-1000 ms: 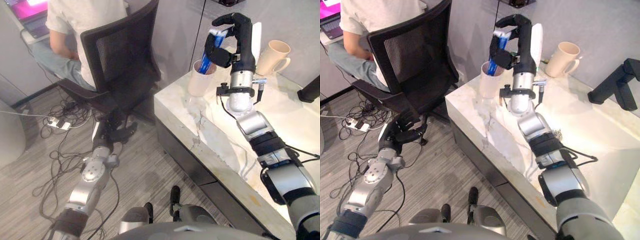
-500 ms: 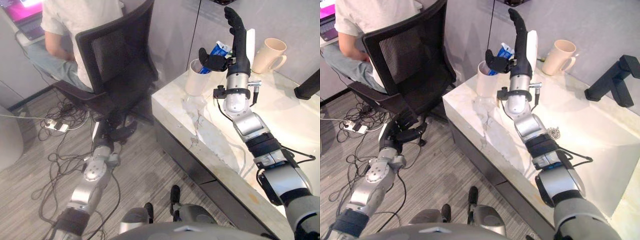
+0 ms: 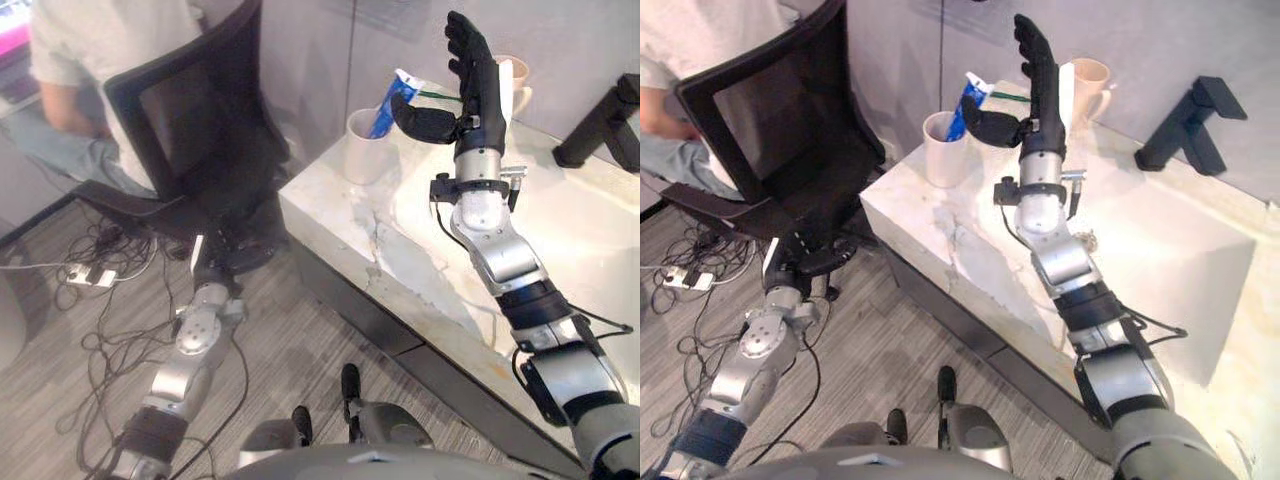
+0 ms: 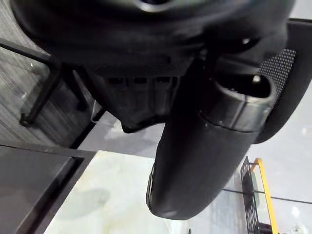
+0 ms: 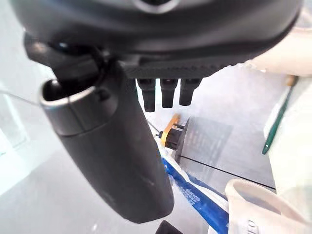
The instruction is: Organize the bathroom.
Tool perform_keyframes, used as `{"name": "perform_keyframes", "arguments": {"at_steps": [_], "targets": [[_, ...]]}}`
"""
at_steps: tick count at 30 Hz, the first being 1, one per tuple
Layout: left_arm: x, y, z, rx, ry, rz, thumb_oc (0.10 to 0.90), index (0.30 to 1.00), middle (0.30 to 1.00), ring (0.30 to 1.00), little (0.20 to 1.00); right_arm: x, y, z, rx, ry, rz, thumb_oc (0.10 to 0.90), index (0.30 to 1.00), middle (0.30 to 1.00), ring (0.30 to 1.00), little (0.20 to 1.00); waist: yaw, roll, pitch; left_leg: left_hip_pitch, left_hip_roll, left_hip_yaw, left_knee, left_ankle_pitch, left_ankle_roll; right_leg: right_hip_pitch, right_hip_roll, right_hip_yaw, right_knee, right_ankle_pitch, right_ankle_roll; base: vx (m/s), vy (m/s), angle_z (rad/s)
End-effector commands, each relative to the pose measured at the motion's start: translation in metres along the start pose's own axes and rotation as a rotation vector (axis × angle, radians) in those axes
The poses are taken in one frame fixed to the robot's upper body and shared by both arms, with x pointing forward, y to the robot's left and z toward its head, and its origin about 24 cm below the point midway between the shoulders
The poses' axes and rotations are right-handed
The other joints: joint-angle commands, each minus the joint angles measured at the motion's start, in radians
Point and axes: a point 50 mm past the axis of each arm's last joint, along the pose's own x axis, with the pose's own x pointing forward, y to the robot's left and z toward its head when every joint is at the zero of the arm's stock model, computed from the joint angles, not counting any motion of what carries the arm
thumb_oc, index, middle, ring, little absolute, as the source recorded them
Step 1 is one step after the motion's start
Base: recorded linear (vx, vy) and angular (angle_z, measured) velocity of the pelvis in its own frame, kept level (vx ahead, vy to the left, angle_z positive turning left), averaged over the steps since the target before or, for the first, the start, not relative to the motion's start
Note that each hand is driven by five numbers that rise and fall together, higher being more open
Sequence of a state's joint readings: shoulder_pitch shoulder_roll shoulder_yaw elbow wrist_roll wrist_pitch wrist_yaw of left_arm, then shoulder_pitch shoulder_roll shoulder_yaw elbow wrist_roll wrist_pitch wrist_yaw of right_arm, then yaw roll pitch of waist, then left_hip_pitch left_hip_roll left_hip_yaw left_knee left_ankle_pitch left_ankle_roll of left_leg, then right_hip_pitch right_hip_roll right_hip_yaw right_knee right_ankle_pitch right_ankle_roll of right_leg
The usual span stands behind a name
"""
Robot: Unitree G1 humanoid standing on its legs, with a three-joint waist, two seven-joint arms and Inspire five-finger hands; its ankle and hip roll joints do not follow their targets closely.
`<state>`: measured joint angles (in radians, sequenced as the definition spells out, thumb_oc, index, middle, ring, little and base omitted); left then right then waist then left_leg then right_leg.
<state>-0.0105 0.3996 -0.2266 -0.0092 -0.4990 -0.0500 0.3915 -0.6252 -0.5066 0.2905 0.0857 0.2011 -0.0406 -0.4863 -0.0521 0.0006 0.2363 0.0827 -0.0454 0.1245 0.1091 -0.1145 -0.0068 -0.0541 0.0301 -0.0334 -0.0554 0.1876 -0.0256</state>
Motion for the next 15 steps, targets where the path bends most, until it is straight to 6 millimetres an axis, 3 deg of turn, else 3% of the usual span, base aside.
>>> {"name": "perform_keyframes", "arguments": {"at_steps": [1,8,11,14,15], "targets": [[0.004,-0.006,0.049,0.000,-0.293,0.006,0.800,0.900,0.900,0.900,0.900,0.006,-0.025,0.033,0.153,-0.148,-0.116,0.800,0.900,0.900,0.900,0.900,-0.024,-0.043,-0.114,-0.064,-0.081,-0.046,0.082,-0.038,0.006,0.076,0.019,0.094,0.057,-0.186,0.100,-0.21,0.120,-0.36],[0.006,-0.004,0.049,-0.015,-0.294,0.060,0.800,0.900,0.900,0.900,0.900,-0.012,-0.046,0.032,0.341,-0.136,-0.201,0.800,0.900,0.900,0.900,0.900,-0.059,-0.033,-0.112,-0.015,-0.069,-0.045,-0.064,0.009,0.028,0.031,0.015,0.110,0.037,-0.148,0.136,-0.18,0.090,-0.42],[0.005,0.000,0.045,-0.011,-0.283,0.095,0.800,0.900,0.900,0.900,0.900,-0.027,-0.071,0.039,0.445,-0.195,-0.316,0.800,0.900,0.900,0.900,0.900,-0.100,-0.026,-0.100,0.018,-0.054,-0.015,-0.156,0.031,0.046,-0.028,-0.001,0.115,0.018,-0.100,0.165,-0.26,0.150,-0.13],[0.003,0.004,0.043,0.002,-0.281,0.117,0.800,0.900,0.900,0.900,0.900,-0.035,-0.085,0.044,0.403,-0.271,-0.416,0.800,0.900,0.900,0.900,0.900,-0.111,-0.021,-0.094,0.024,-0.047,-0.006,-0.193,0.041,0.050,-0.057,-0.007,0.112,0.019,-0.085,0.179,-0.17,0.074,-0.20],[0.002,0.011,0.040,0.006,-0.267,0.148,0.800,0.900,0.900,0.900,0.900,-0.043,-0.100,0.049,0.341,-0.334,-0.497,0.800,0.900,0.900,0.900,0.900,-0.119,-0.020,-0.085,0.018,-0.034,0.014,-0.196,0.041,0.052,-0.076,-0.013,0.098,0.030,-0.079,0.188,-0.25,0.085,-0.37]]}}
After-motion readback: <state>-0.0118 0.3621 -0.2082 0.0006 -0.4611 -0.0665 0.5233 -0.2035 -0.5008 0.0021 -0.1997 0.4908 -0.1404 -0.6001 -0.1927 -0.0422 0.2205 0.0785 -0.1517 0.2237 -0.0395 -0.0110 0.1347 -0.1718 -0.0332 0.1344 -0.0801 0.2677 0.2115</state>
